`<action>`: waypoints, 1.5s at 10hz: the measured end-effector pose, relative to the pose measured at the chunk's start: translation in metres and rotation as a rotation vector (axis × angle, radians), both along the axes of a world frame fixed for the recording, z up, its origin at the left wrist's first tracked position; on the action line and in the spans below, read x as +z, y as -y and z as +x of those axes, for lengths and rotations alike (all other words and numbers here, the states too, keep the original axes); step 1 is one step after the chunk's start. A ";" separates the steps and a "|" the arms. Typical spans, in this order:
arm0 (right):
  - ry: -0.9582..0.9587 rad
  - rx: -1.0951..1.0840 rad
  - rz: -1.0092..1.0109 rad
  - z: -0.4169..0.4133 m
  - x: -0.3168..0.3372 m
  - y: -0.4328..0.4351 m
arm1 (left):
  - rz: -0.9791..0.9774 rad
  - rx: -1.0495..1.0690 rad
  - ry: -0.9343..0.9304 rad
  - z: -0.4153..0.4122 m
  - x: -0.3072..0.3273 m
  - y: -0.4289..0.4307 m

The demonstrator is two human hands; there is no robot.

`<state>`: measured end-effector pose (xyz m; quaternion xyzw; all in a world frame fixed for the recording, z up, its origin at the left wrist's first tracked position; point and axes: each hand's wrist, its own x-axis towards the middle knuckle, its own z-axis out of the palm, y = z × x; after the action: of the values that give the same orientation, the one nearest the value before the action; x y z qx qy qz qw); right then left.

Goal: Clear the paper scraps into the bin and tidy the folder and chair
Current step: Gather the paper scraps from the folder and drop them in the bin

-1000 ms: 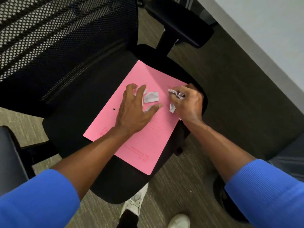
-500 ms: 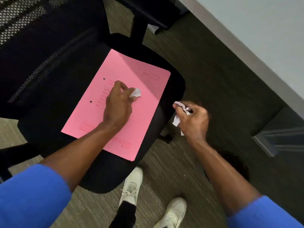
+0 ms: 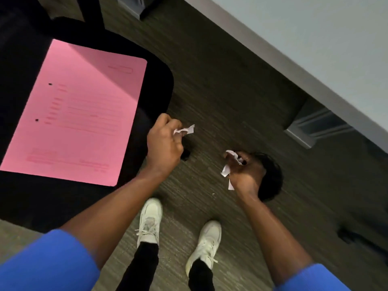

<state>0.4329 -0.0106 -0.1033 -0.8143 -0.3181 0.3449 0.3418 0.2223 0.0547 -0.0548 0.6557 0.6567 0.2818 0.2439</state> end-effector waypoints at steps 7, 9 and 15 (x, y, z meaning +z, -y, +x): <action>0.126 -0.135 -0.286 0.181 -0.091 0.062 | -0.705 -0.093 0.124 0.242 -0.136 0.088; 0.068 -0.107 -0.435 0.216 -0.120 0.056 | -0.830 -0.027 0.259 0.282 -0.166 0.095; -0.518 -0.469 -0.372 0.229 -0.140 0.046 | -1.213 0.374 0.870 0.303 -0.176 0.091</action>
<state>0.6617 -0.0569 -0.2430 -0.7989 0.0413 0.5031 0.3270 0.5257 -0.0361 -0.2304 0.1157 0.6412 0.1415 0.7453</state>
